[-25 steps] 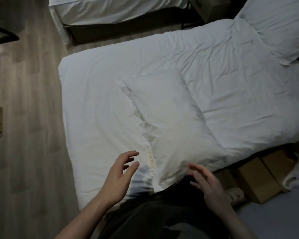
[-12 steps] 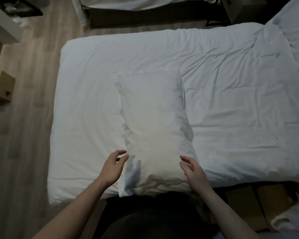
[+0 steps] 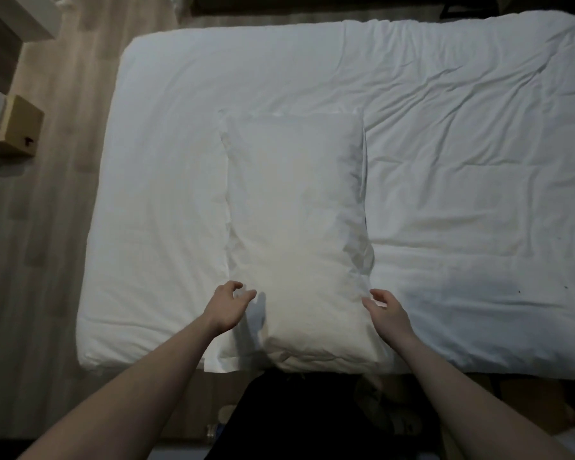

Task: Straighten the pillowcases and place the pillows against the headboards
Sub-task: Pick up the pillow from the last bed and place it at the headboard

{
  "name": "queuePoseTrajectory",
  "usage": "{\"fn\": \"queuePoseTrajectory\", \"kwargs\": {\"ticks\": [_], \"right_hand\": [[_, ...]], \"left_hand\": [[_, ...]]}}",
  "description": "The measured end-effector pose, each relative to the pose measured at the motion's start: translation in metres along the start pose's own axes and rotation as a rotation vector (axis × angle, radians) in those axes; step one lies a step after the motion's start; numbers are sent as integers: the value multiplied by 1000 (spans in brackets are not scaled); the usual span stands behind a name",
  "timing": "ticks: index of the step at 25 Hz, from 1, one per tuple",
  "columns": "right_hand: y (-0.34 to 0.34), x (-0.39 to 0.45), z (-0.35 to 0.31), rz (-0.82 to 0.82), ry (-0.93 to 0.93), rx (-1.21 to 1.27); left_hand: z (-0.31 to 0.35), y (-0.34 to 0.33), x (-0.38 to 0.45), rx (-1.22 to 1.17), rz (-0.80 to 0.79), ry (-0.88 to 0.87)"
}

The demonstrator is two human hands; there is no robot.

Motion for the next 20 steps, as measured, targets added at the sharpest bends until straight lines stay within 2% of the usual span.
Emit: {"fn": "queuePoseTrajectory", "kwargs": {"ticks": [5,11,15,18,20], "right_hand": [[-8,38,14,-11,-55,78],[-39,69,21,-97,-150,184],[-45,48,-22,-152,-68,312],[-48,33,-51,-152,47,322],[-43,-10,-91,-143,126,261]], "left_hand": [[-11,-16,45,100,-47,55],[-15,-18,52,88,-5,44],[-13,-23,32,122,-22,42],[1,-31,7,96,-42,2],[14,-31,-17,47,-50,-60]]}}
Point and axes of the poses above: each hand's wrist, its own x-axis towards the middle knuckle, its own y-axis out of the back of the hand, z = x × y, the point moved 8 cm from there along x, towards the middle knuckle, and after that the axes turned 14 degrees about -z, right-handed, at the moved point
